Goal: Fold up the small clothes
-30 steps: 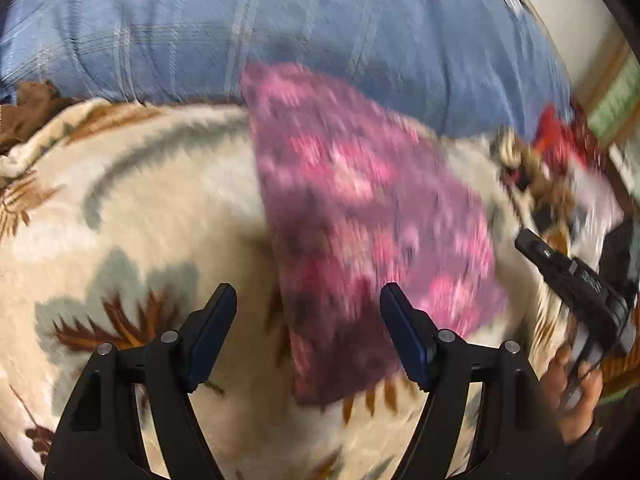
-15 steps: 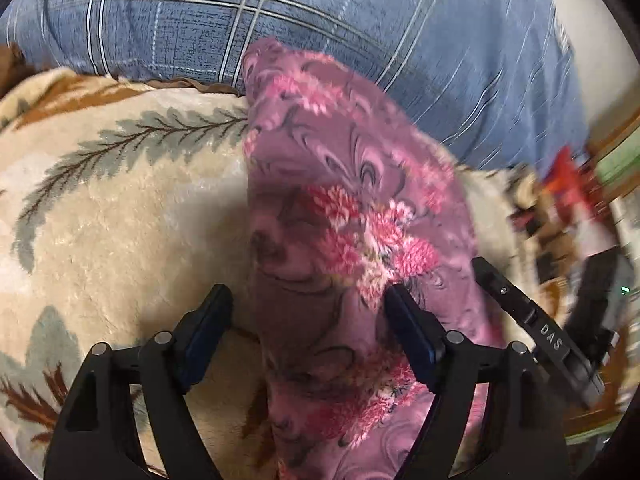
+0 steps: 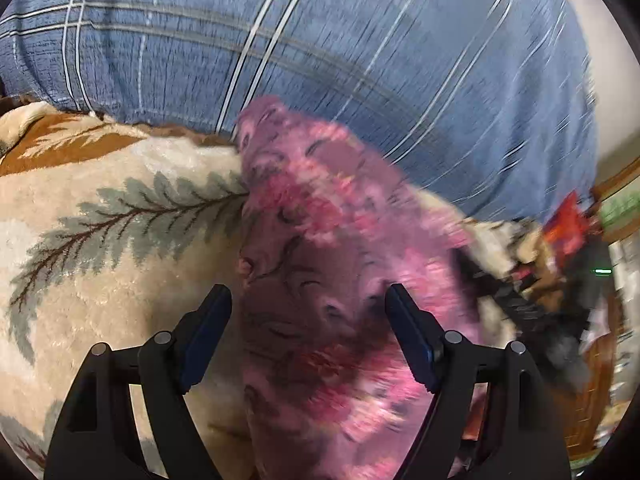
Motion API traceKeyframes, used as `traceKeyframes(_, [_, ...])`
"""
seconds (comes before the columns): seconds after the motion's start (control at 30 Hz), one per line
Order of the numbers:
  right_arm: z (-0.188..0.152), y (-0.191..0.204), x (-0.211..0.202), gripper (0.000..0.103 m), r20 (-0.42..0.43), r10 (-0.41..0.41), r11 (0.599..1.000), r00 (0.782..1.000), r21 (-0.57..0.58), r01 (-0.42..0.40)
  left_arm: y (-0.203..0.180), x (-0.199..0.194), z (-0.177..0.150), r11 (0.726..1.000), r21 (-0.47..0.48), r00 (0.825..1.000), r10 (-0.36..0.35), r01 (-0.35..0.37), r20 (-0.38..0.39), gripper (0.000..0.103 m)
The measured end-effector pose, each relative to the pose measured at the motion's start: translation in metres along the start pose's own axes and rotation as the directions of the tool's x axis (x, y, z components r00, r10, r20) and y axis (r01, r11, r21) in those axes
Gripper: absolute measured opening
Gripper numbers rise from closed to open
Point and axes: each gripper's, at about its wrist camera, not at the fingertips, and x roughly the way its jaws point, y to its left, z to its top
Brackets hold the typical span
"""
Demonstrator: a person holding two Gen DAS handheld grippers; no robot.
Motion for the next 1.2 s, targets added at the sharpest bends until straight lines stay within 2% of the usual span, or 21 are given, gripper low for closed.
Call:
traceKeyframes(0.03, [-0.001,-0.005,0.000,0.008,0.012,-0.002,1.000,1.000,0.026,0.002,0.003,0.012,-0.002,1.000,-0.001,1.000,0.015,-0.015,-0.024,0.083])
traceKeyframes(0.07, [-0.004,-0.019,0.011,0.008,-0.027,-0.020,0.996,0.999,0.090,0.023,0.003,0.016,-0.004,1.000,0.015,1.000,0.010,-0.010,-0.014,0.084])
traceKeyframes(0.1, [-0.008,-0.029,0.020,0.009,-0.070,-0.007,0.991,0.998,0.135,0.016,0.001,0.013,-0.005,0.999,0.044,1.000,0.025,-0.025,0.006,0.084])
traceKeyframes(0.13, [-0.008,-0.035,0.019,0.008,-0.059,0.027,0.984,0.998,0.177,-0.016,-0.002,0.011,-0.005,0.997,0.066,0.999,0.047,-0.047,0.003,0.084])
traceKeyframes(0.17, [-0.006,-0.037,0.013,0.013,-0.054,0.043,0.980,0.998,0.196,-0.032,-0.003,0.008,-0.006,0.996,0.072,0.999,0.052,-0.052,-0.002,0.084])
traceKeyframes(0.23, [-0.005,-0.032,-0.008,0.017,-0.016,0.068,0.982,0.998,0.179,-0.064,-0.001,-0.007,-0.009,0.997,0.078,1.000,0.018,-0.018,0.013,0.083])
traceKeyframes(0.3, [-0.012,-0.024,-0.037,0.018,0.055,0.190,0.973,0.980,0.122,-0.196,0.003,-0.029,-0.020,0.997,0.070,0.998,-0.029,0.024,0.060,0.083])
traceKeyframes(0.33, [-0.019,-0.020,-0.048,0.019,0.065,0.252,0.963,0.965,0.084,-0.257,0.006,-0.037,-0.026,0.997,0.066,0.996,-0.045,0.040,0.077,0.083])
traceKeyframes(0.4, [-0.034,-0.012,-0.051,0.026,0.037,0.275,0.961,0.961,0.027,-0.276,0.007,-0.039,-0.041,0.997,0.066,0.996,-0.042,0.037,0.083,0.083])
traceKeyframes(0.43, [-0.041,-0.008,-0.044,0.026,-0.005,0.240,0.971,0.971,-0.009,-0.240,0.005,-0.033,-0.047,0.996,0.085,0.998,-0.011,0.006,0.069,0.083])
traceKeyframes(0.47, [-0.053,0.000,-0.027,0.021,-0.089,0.134,0.987,0.987,-0.081,-0.141,0.000,-0.027,-0.053,0.992,0.120,0.998,0.033,-0.039,0.051,0.084])
traceKeyframes(0.5, [-0.058,0.004,-0.023,0.020,-0.087,0.099,0.986,0.991,-0.129,-0.110,-0.006,-0.020,-0.061,0.981,0.169,0.995,0.085,-0.093,0.054,0.084])
traceKeyframes(0.53, [-0.062,0.009,-0.030,0.021,-0.041,0.086,0.982,0.995,-0.165,-0.092,-0.010,-0.019,-0.066,0.976,0.186,0.992,0.104,-0.116,0.077,0.084])
traceKeyframes(0.57, [-0.062,0.015,-0.032,0.021,-0.039,0.054,0.981,0.998,-0.185,-0.061,-0.010,-0.023,-0.069,0.974,0.189,0.990,0.107,-0.122,0.089,0.084])
traceKeyframes(0.7, [-0.060,0.030,-0.040,0.024,-0.033,-0.049,0.974,0.998,-0.224,0.040,-0.003,-0.032,-0.063,0.987,0.137,0.997,0.074,-0.079,0.036,0.083])
traceKeyframes(0.8, [-0.055,0.032,-0.056,0.034,0.005,-0.089,0.963,0.996,-0.254,0.087,0.004,-0.051,-0.061,0.986,0.141,0.994,0.085,-0.093,0.066,0.083])
traceKeyframes(0.87, [-0.049,0.015,-0.064,0.057,0.028,-0.072,0.980,0.997,-0.182,0.076,0.012,-0.058,-0.058,0.987,0.130,0.993,0.085,-0.095,0.081,0.083])
traceKeyframes(0.93, [-0.046,-0.019,-0.071,0.066,0.045,-0.050,0.997,0.998,-0.063,0.053,0.024,-0.059,-0.052,0.994,0.084,0.996,0.062,-0.067,0.063,0.083])
traceKeyframes(1.07, [-0.046,-0.065,-0.061,0.066,0.019,0.053,0.992,0.998,0.118,-0.054,0.032,-0.040,-0.044,0.998,-0.014,0.998,-0.062,0.062,-0.003,0.083])
traceKeyframes(1.17, [-0.051,-0.061,-0.036,0.068,-0.062,0.176,0.978,0.982,0.125,-0.168,0.023,-0.024,-0.047,0.992,-0.012,0.991,-0.123,0.122,-0.052,0.083])
traceKeyframes(1.2, [-0.050,-0.055,-0.033,0.068,-0.058,0.199,0.976,0.978,0.103,-0.192,0.018,-0.015,-0.048,0.990,-0.006,0.987,-0.142,0.142,-0.077,0.083])
